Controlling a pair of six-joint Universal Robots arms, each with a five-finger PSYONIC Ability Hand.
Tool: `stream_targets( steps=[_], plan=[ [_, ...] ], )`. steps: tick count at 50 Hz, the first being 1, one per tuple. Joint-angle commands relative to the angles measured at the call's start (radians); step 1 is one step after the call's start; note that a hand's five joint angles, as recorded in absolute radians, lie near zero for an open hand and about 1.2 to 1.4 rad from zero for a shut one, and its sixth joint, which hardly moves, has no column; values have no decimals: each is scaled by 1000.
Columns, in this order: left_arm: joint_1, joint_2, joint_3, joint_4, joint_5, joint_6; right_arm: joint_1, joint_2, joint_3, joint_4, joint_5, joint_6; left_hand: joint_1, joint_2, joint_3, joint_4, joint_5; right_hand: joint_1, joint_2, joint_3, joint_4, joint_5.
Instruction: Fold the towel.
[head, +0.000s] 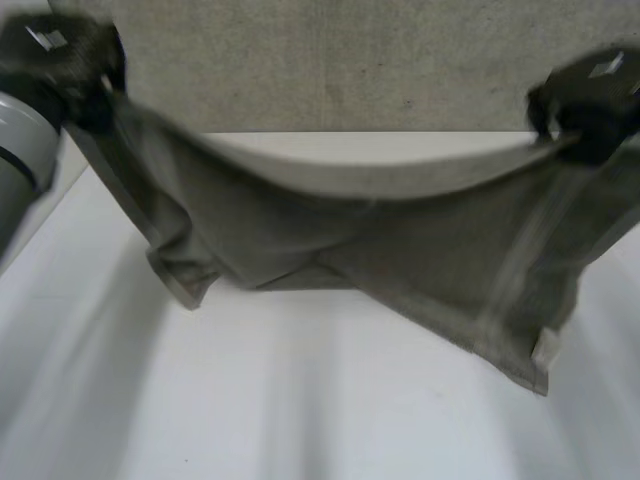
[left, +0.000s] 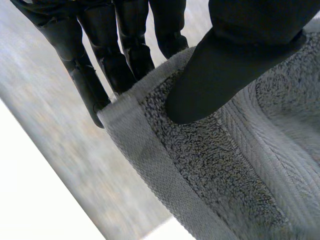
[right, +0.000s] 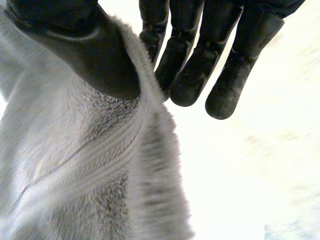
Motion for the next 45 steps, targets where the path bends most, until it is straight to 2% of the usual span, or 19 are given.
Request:
stream_targets(
  steps=[1, 5, 8, 10, 12, 15, 16, 17, 20, 22, 25, 30, 37, 39, 40, 41, 42, 44, 45],
  plan=[
    [-6, -236, -13, 13, 2, 87, 22, 158, 80, -33, 61, -79, 200, 179, 179, 178, 192, 60, 60, 53, 58, 53],
    [-8, -335, 22, 18, 7, 106, 25, 224, 72, -93, 90, -78, 200, 179, 179, 178, 192, 60, 60, 53, 58, 53],
    [-8, -418, 108, 30, 7, 110, 45, 281, 26, -159, 135, -79, 200, 179, 179, 178, 192, 60, 60, 53, 58, 53],
    [-9, -470, 242, 50, 7, 110, 65, 313, -37, -198, 164, -79, 200, 179, 179, 178, 192, 60, 60, 53, 58, 53],
    [-9, -481, 331, 67, -1, 106, 112, 359, -212, -271, 225, -85, 200, 179, 179, 178, 192, 60, 60, 53, 58, 53],
    [-9, -479, 524, 117, -4, 93, 131, 366, -331, -320, 251, -81, 200, 179, 179, 178, 192, 60, 60, 53, 58, 53],
    [-9, -479, 525, 117, -4, 93, 146, 364, -444, -380, 271, -69, 200, 179, 179, 178, 192, 60, 60, 53, 58, 53],
    [-9, -470, 618, 152, -10, 87, 157, 349, -544, -441, 284, -53, 200, 179, 179, 178, 192, 60, 60, 53, 58, 53],
    [-11, -434, 765, 208, -37, 55, 177, 295, -675, -538, 294, 11, 200, 179, 179, 178, 192, 60, 60, 53, 58, 53],
    [-9, -413, 812, 217, -53, 32, 177, 262, -681, -567, 293, 60, 200, 179, 179, 178, 192, 60, 60, 53, 58, 53],
    [-8, -381, 829, 219, -60, -21, 175, 215, -645, -578, 282, 137, 200, 179, 179, 178, 192, 60, 60, 53, 58, 53],
    [5, -372, 761, 194, -62, -81, 175, 198, -508, -529, 265, 149, 200, 179, 179, 178, 192, 60, 60, 53, 58, 53],
    [26, -370, 494, 171, -44, -89, 177, 200, -264, -471, 259, 105, 200, 179, 179, 178, 192, 60, 60, 53, 58, 53],
    [31, -381, 319, 208, -36, -89, 180, 205, -105, -478, 248, 77, 200, 179, 179, 178, 192, 60, 60, 53, 58, 53],
    [31, -381, 318, 208, -36, -89, 180, 205, -104, -478, 248, 77, 200, 179, 179, 178, 192, 60, 60, 53, 58, 53],
    [31, -390, 224, 260, -25, -88, 180, 211, -21, -484, 239, 65, 200, 179, 179, 178, 192, 60, 60, 53, 58, 53],
    [31, -390, 223, 260, -25, -88, 180, 218, 53, -500, 219, 53, 200, 179, 179, 178, 192, 60, 60, 53, 58, 53],
    [32, -421, 73, 375, -5, -82, 180, 240, 126, -529, 200, 42, 200, 179, 179, 178, 192, 60, 60, 53, 58, 53],
    [32, -421, 73, 375, -5, -81, 180, 264, 191, -568, 180, 36, 200, 179, 179, 178, 192, 60, 60, 53, 58, 53]
  ],
)
